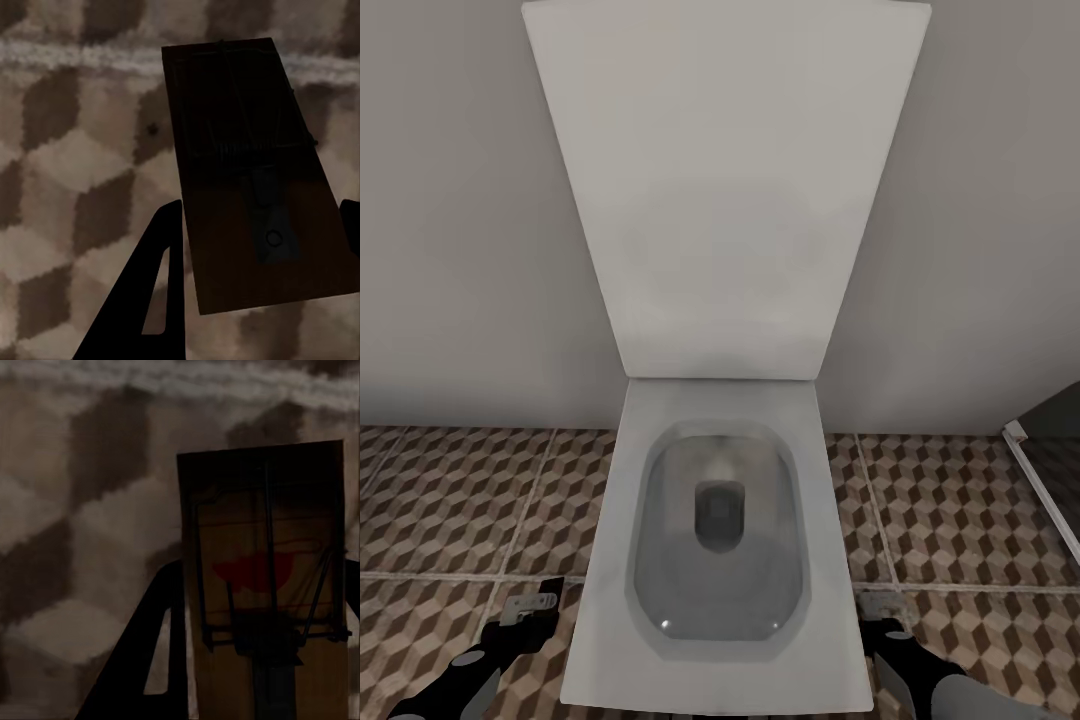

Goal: Take the four mousetraps from the cabinet in the bathroom and place them on the bathroom floor. Make sure all four end up on the same floor surface, and ensure that at least two of them are either under or directly next to the same bathroom sink.

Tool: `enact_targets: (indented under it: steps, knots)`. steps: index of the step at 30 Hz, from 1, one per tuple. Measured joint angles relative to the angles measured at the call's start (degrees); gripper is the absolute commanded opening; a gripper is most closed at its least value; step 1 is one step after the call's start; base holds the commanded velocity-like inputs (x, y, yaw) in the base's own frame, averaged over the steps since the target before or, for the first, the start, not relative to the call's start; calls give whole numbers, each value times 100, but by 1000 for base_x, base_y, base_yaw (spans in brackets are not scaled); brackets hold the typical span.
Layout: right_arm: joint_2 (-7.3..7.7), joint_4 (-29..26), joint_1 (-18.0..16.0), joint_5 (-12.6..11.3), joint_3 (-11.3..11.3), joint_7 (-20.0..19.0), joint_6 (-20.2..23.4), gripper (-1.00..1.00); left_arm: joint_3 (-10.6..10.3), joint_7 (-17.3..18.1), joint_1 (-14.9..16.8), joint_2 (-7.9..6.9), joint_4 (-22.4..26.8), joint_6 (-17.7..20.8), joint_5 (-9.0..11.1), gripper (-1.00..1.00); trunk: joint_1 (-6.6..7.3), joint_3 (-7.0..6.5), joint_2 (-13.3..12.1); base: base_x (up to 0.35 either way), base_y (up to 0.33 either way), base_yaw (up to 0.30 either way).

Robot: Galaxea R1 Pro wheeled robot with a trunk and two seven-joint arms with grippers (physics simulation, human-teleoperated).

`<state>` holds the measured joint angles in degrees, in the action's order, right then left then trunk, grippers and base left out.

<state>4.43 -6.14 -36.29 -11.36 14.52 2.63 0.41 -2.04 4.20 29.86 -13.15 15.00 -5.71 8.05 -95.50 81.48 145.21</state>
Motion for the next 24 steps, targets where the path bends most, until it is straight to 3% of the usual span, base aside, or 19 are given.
enact_targets:
  steps: [4, 8, 24]
  knots:
    - [-143, -42, 0, -5, 3, 37, 18, -100, -1, 0, 1, 0, 0, 0, 0, -100, 0, 0, 0, 0, 0, 0]
    - [-184, -54, 0, -10, 3, 51, 17, -100, 0, 0, 3, 1, 0, 0, 0, -100, 0, 0, 0, 0, 0, 0]
    - [-158, -8, 0, -27, -12, 65, 7, -100, 0, 0, 3, 8, 0, 0, 0, -100, 0, 0, 0, 0, 0, 0]
